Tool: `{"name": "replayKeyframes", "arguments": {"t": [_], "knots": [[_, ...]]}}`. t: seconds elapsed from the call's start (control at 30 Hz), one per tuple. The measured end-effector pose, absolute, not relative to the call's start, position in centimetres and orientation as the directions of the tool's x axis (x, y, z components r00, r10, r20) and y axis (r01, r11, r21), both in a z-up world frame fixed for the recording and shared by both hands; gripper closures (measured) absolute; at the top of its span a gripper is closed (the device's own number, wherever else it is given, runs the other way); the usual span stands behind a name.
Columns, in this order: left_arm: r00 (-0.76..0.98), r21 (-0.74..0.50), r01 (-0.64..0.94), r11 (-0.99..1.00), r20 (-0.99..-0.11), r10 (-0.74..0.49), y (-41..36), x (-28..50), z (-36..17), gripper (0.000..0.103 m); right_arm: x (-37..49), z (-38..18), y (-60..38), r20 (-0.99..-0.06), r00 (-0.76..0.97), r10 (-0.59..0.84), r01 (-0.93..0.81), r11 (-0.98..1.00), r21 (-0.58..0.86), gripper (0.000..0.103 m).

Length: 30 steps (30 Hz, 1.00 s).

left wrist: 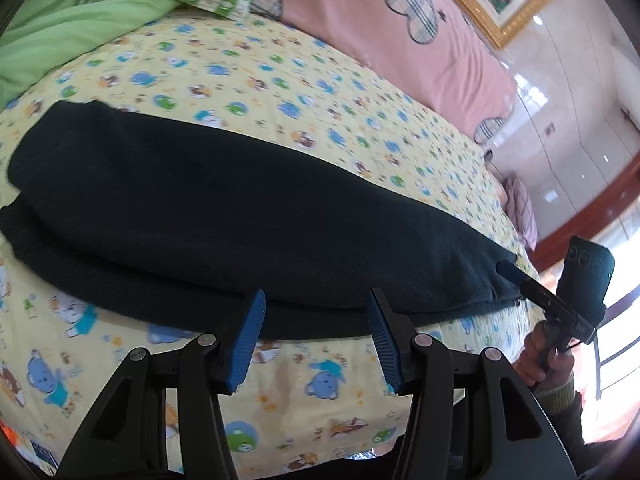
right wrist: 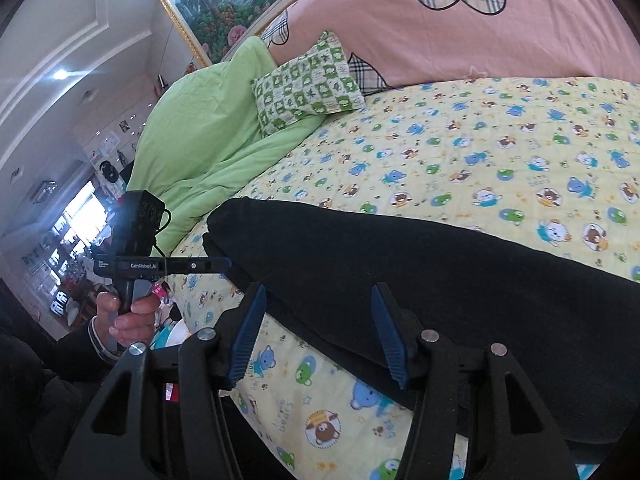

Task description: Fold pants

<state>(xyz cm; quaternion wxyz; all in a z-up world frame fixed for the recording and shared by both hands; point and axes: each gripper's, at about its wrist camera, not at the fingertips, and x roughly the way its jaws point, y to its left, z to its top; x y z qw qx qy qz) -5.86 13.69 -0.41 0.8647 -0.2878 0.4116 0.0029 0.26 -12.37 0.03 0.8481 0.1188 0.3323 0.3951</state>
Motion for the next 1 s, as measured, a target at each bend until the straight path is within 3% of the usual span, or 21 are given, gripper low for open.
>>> {"name": "replayKeyframes", "arguments": {"t": [0.43, 0.63, 0.87, 1.0], "knots": [[0.684, -0.527, -0.44, 0.727, -0.721, -0.108, 20.5, -9.6, -1.4, 0.047, 0.7, -0.7, -5.6, -0.538, 0.404, 0.739, -0.657, 0.644, 0.391, 0.047], [0.681, -0.528, -0.511, 0.678, -0.73, -0.055, 23.2, -9.9, -1.5, 0.047, 0.5, -1.7, -0.7, -0.631, 0.41, 0.658, -0.707, 0.667, 0.236, 0.047], [0.674, -0.544, -0.559, 0.626, -0.738, -0.039, 25.5, -9.3, -2.4, 0.047, 0.9, -3.9, 4.4, -0.74, 0.477, 0.475, -0.734, 0.678, -0.039, 0.048], [0.655, -0.52, -0.586, 0.621, -0.756, -0.015, 26.3, -8.4, -2.9, 0.049, 1.4, -4.7, 5.6, -0.757, 0.497, 0.423, -0.733, 0.672, -0.106, 0.062]]}}
